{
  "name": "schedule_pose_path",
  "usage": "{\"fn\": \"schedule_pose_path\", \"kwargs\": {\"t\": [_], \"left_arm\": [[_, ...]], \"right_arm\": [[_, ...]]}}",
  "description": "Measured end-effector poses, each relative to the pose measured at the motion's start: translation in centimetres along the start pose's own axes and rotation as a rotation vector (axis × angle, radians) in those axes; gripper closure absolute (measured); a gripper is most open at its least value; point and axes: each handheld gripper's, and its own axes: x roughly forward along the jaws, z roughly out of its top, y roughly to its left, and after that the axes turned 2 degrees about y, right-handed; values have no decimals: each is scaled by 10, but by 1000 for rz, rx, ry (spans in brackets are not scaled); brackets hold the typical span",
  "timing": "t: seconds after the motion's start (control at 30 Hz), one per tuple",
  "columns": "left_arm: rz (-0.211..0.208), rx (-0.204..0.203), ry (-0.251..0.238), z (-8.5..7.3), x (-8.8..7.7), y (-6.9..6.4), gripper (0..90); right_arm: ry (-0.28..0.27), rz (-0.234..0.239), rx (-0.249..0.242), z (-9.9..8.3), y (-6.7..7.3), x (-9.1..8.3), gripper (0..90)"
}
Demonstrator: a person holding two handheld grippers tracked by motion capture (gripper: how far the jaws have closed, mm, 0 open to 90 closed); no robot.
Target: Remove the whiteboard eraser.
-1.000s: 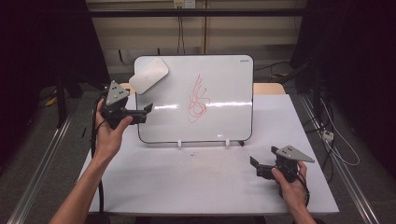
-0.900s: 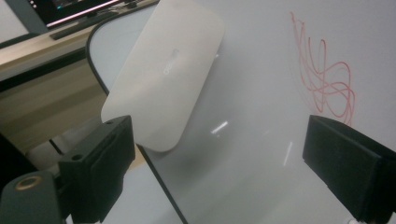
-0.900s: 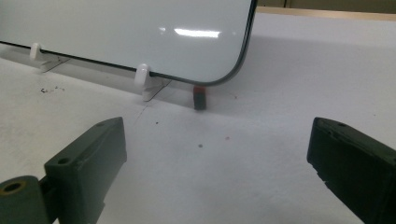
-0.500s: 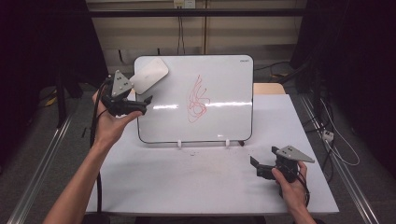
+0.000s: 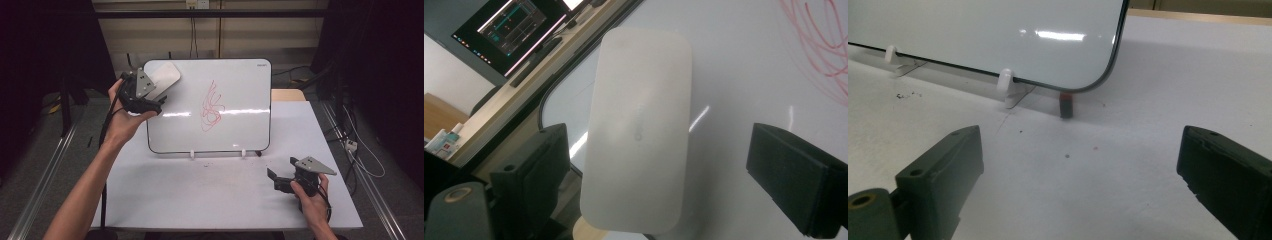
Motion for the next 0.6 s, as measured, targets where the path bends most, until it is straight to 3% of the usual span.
{"fn": "schedule_pose_path", "kwargs": {"t": [0.13, 0.2, 0.37, 0.6], "left_arm": [[7, -6, -7, 0, 7, 3, 144], [17, 15, 9, 2, 10, 4, 153], [-9, 20, 17, 5, 19, 4, 202], [15, 59, 48, 7, 30, 3, 249]], "right_arm": [[0, 1, 2, 0, -1, 1, 45], [1, 1, 2, 0, -1, 1, 45], [2, 4, 4, 0, 0, 1, 45], [1, 6, 7, -1, -1, 1, 45]]}}
